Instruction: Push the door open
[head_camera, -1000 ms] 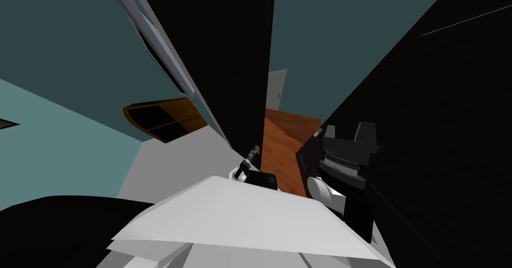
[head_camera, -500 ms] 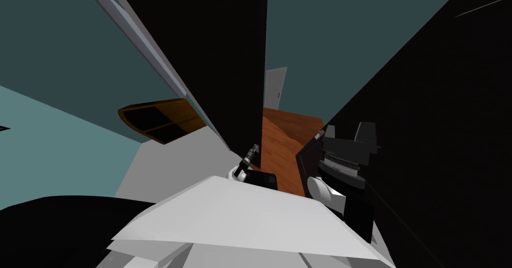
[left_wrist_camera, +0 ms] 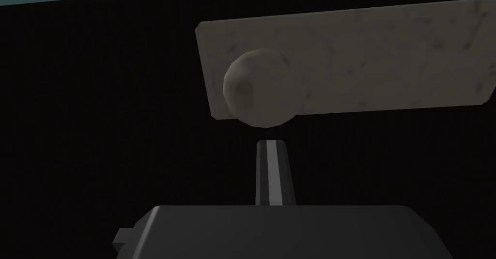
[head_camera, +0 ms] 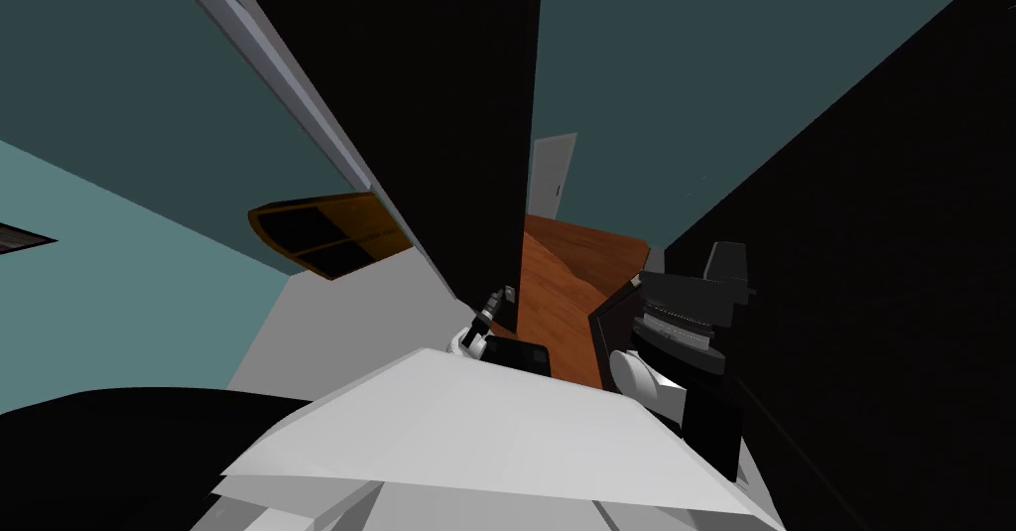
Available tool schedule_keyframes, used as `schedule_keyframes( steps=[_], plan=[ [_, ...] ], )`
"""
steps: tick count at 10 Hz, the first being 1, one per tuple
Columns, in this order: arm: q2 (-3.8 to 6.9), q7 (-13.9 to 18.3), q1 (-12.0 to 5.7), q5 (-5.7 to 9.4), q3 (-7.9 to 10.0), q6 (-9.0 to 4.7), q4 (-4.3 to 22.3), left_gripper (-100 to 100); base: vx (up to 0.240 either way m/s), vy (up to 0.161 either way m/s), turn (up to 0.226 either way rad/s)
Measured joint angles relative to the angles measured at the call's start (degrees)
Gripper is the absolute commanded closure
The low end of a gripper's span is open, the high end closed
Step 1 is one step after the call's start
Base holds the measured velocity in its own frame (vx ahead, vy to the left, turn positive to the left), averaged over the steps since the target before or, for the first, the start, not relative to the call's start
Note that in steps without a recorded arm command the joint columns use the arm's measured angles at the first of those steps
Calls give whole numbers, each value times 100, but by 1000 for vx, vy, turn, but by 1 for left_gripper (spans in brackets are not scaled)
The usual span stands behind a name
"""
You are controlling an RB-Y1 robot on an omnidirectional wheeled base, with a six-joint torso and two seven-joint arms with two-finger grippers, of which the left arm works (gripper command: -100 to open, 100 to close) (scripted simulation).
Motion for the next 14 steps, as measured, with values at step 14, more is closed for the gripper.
schedule_keyframes(
  steps=[14],
  plan=[
    [-69, 28, 84, 11, -61, -5, -125, -100, -23, -15, 0]
  ],
)
